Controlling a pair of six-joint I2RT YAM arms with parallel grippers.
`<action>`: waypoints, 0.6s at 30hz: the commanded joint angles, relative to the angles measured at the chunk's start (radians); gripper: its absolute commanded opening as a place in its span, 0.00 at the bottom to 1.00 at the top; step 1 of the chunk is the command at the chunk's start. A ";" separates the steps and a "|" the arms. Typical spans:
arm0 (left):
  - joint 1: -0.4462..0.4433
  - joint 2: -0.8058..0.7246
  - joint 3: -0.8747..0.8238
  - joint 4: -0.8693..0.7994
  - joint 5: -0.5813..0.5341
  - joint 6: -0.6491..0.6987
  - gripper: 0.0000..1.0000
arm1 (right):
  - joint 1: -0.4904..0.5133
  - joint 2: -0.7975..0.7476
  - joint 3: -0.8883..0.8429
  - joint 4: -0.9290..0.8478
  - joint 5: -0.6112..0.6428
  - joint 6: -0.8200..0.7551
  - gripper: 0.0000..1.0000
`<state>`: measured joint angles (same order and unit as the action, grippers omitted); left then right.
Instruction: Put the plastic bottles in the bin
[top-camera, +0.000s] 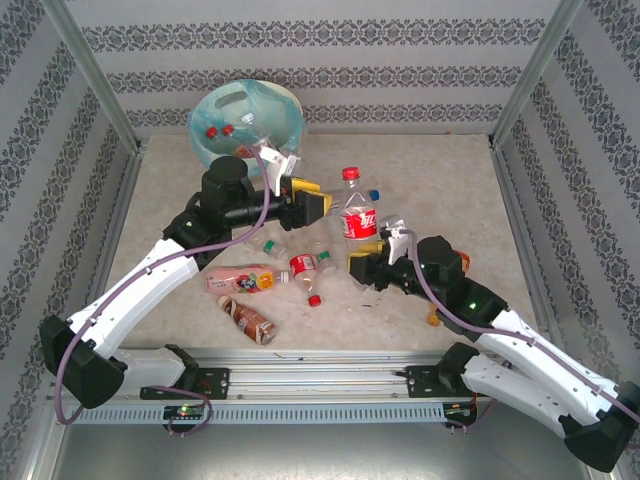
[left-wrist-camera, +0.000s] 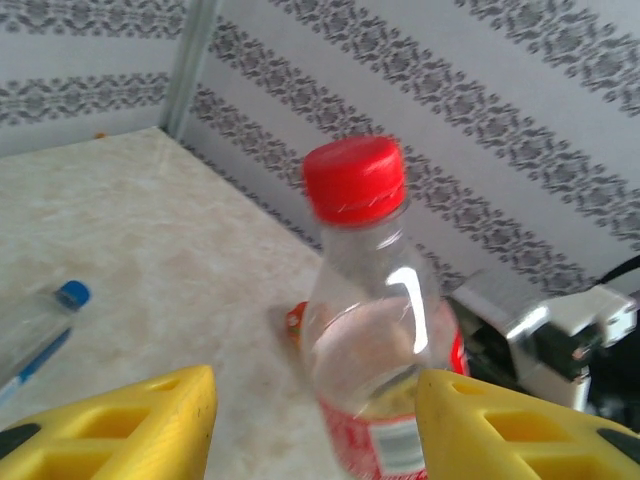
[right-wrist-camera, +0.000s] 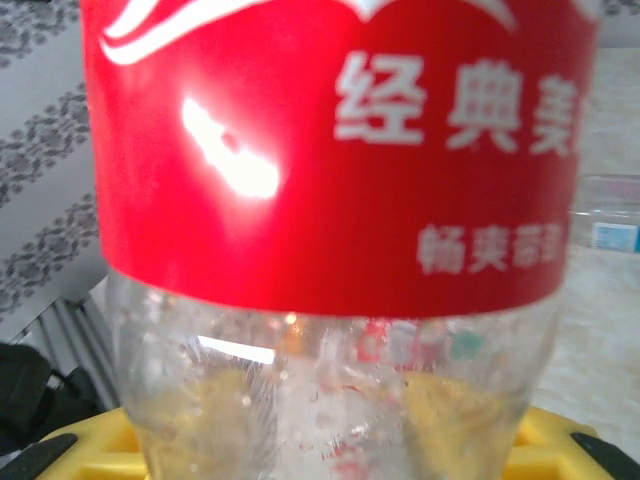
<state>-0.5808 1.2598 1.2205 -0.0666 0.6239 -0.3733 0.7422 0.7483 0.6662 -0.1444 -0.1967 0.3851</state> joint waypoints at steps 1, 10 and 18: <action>0.012 0.003 -0.004 0.107 0.085 -0.092 0.55 | 0.020 0.026 0.042 0.050 -0.120 -0.038 0.35; 0.052 0.003 -0.017 0.151 0.090 -0.146 0.49 | 0.048 0.095 0.089 0.030 -0.195 -0.069 0.32; 0.070 -0.005 -0.024 0.149 0.075 -0.141 0.35 | 0.059 0.108 0.088 0.041 -0.210 -0.071 0.31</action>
<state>-0.5282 1.2621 1.2060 0.0307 0.7040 -0.5037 0.7773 0.8551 0.7265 -0.1368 -0.3580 0.3405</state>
